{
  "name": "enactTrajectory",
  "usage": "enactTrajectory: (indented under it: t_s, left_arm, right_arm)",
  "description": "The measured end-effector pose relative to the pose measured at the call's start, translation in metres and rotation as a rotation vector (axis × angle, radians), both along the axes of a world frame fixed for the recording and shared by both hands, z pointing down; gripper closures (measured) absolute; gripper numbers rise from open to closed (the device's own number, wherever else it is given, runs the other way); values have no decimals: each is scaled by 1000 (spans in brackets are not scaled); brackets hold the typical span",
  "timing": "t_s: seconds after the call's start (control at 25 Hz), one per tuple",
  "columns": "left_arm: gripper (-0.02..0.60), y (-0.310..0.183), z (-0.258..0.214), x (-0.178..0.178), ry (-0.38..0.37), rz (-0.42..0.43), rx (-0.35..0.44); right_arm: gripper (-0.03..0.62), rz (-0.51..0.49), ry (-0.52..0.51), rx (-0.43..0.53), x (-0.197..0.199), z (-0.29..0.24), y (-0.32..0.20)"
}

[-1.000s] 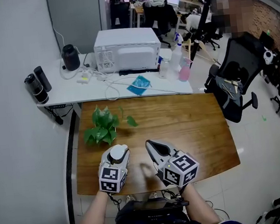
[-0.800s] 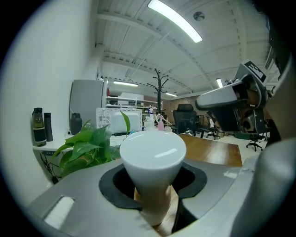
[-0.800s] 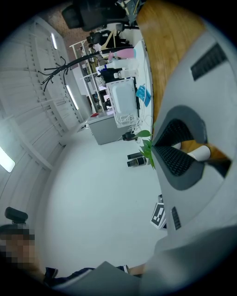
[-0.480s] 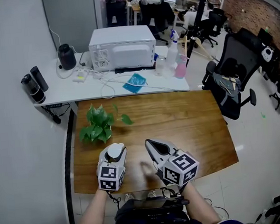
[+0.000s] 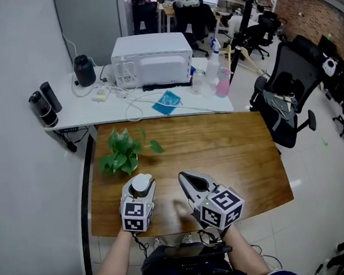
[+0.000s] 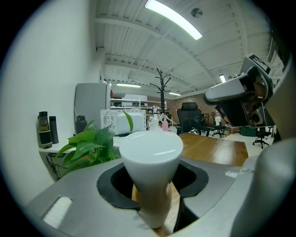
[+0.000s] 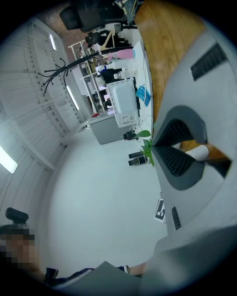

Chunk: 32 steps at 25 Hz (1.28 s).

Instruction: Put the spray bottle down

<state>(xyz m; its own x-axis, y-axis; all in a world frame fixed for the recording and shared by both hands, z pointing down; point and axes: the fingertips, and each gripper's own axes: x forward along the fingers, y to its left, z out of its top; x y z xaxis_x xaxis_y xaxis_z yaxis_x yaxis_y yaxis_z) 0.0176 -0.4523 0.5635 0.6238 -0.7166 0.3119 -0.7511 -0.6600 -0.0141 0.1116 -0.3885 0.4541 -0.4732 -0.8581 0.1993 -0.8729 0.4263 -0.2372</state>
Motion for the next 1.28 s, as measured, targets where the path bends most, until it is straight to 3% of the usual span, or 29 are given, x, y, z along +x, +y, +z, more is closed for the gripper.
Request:
enactTrajectory:
  t_s: [0.24,0.4,0.52,0.64,0.68,0.76,0.96,1.04,1.28]
  left_arm:
    - [266,2,1,-3,13,-4,-1]
    - [244,18,-8,-16,36,-13,7]
    - [241,32,-37,-32,106,-32,39]
    - [241,40,-73,-53,231,-71,57]
    - [253,41,-82,-59,260,-83,60]
    - [350,41,-93,-72,274,-120,78]
    - [566,38,-97,-96,200,-216,81]
    - [577,38,-91,-98,162,-232,46]
    - [577,39,-90,-93,172,-223,0]
  right_arm:
    - [592,-5,-8,1,-1,1,1]
    - [592,-11,-16,-2,-4,4,0]
    - [592,-16,-31,-10,-5,7,-2]
    - [592,-29,-47,-8,-10,5,-3]
    - [592,-36,-49,-5,-11,4,-3]
    - [592,-50,-50,3,-15,1,-5]
    - [592,-75,-56,23,-22,-6,-3]
    - [592,-81,-64,31,-23,-9,-1]
    - [594,-67,-74,27,-19,-12,2]
